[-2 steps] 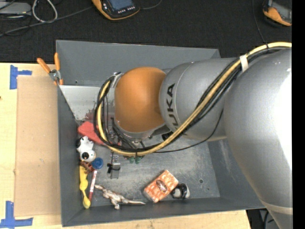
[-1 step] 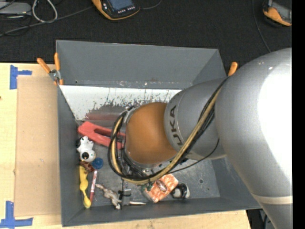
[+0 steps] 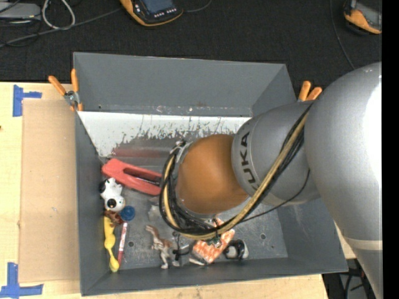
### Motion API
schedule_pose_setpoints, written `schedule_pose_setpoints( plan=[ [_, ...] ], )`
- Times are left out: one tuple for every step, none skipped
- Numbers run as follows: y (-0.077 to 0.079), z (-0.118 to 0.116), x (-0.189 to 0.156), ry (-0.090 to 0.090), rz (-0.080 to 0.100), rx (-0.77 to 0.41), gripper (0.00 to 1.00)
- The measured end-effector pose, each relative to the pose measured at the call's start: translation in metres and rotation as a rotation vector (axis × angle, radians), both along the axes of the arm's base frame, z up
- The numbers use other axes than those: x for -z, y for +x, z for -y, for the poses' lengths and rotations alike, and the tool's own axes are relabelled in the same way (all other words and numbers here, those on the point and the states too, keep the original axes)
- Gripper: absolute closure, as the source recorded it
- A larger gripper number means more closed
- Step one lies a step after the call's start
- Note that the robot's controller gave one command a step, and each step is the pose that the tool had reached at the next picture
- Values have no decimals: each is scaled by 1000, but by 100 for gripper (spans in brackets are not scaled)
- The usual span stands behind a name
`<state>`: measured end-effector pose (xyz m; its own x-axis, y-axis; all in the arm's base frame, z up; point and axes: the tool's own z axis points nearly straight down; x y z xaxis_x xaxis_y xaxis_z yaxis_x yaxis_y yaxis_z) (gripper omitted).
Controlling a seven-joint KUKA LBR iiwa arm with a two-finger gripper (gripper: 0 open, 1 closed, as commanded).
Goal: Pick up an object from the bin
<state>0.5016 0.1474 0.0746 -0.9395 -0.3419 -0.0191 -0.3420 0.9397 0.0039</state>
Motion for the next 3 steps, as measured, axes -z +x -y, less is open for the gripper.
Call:
schedule_pose_setpoints(
  plan=[
    [-8,67,-31,-1,-13,-158,0],
    [-19,80,-13,1,-9,-20,0],
    [20,126,-29,-3,-5,81,0]
  ],
)
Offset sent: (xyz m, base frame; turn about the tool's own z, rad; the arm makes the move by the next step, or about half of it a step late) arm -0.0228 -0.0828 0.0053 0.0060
